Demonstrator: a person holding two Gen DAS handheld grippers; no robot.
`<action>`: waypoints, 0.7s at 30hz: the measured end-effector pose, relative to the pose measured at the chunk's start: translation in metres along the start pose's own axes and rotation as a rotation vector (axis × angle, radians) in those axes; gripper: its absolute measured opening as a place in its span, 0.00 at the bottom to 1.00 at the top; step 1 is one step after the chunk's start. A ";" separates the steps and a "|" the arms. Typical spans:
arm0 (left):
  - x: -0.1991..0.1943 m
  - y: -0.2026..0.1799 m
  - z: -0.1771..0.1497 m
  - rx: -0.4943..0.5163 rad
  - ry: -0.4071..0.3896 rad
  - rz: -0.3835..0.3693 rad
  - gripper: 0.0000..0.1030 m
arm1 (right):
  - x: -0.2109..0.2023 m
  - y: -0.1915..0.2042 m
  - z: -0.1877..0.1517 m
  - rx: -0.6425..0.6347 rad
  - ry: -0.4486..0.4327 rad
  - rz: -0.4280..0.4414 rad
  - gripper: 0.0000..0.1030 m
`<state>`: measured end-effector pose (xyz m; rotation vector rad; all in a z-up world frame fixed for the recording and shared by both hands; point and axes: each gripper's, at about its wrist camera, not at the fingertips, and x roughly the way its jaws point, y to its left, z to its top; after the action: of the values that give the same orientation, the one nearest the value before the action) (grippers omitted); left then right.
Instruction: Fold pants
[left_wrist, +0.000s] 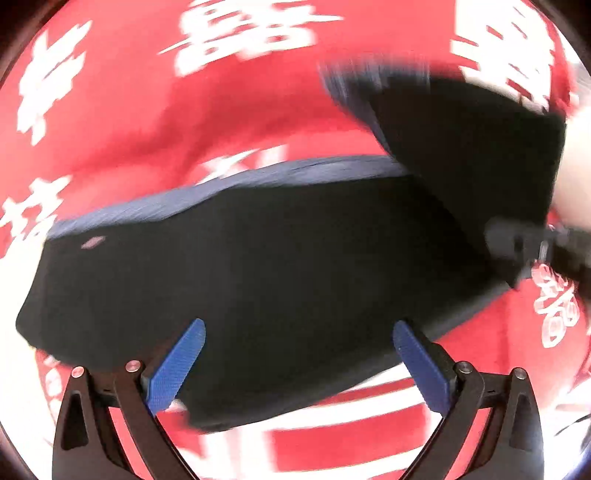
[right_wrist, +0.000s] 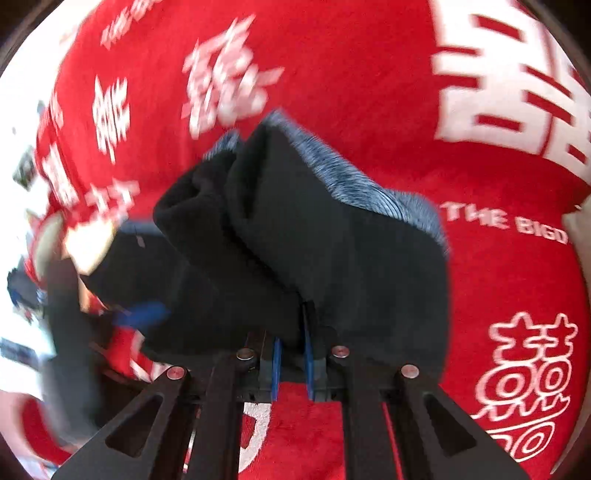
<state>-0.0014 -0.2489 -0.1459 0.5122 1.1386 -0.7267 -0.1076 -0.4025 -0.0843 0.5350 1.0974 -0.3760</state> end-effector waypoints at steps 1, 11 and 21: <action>0.001 0.020 -0.004 -0.031 0.014 0.025 1.00 | 0.016 0.011 -0.006 -0.020 0.030 -0.021 0.12; -0.007 0.085 0.002 -0.131 0.009 0.015 1.00 | 0.060 0.081 -0.042 -0.243 0.046 -0.330 0.31; -0.014 0.042 0.052 -0.020 0.016 -0.297 1.00 | -0.003 0.036 -0.053 0.004 0.031 -0.252 0.66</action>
<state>0.0592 -0.2533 -0.1145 0.3352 1.2499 -0.9674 -0.1283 -0.3427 -0.0921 0.4075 1.1976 -0.5911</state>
